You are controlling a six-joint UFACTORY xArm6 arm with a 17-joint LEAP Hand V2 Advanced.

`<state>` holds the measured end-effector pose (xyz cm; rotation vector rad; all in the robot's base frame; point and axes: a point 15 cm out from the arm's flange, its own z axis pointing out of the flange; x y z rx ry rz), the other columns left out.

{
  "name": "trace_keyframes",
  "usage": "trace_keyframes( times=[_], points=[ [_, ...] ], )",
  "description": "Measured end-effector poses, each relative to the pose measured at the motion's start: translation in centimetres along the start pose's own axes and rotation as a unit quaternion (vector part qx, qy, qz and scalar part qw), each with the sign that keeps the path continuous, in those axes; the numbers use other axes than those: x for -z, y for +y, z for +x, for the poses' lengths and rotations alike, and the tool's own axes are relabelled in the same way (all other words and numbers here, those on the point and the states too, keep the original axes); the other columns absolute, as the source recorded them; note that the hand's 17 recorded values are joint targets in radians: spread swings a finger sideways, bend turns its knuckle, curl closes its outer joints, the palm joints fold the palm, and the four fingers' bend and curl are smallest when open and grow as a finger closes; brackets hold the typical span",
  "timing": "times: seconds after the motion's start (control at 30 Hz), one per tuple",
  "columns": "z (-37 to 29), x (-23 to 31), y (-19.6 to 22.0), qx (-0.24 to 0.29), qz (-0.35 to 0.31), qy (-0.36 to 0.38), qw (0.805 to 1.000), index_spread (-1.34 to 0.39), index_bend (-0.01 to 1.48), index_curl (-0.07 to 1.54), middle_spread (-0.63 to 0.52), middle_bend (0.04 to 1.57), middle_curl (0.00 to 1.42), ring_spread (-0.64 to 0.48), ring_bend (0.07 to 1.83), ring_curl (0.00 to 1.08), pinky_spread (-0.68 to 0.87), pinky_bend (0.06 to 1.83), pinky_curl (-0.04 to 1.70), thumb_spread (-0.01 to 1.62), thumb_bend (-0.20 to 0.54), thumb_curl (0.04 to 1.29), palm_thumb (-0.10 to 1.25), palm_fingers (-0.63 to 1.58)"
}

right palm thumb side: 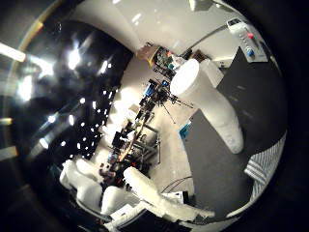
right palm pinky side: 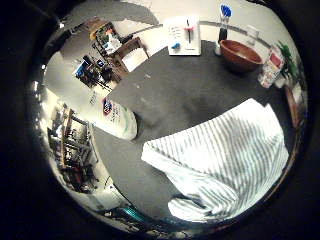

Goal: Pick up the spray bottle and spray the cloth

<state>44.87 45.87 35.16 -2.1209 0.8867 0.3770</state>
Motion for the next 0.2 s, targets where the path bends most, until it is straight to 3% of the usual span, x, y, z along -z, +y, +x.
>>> trace_keyframes(
  times=[0.2],
  points=[
    [1.0, 3.8, -0.5, 0.005, 0.001, 0.059, 0.998, -0.18, 0.18, 0.33, 0.11, 0.18, 0.31, 0.34, 0.38, 0.2, 0.66, 0.89, 0.18, 0.92, -0.031, 0.34, 0.27, 0.12]
  ],
)
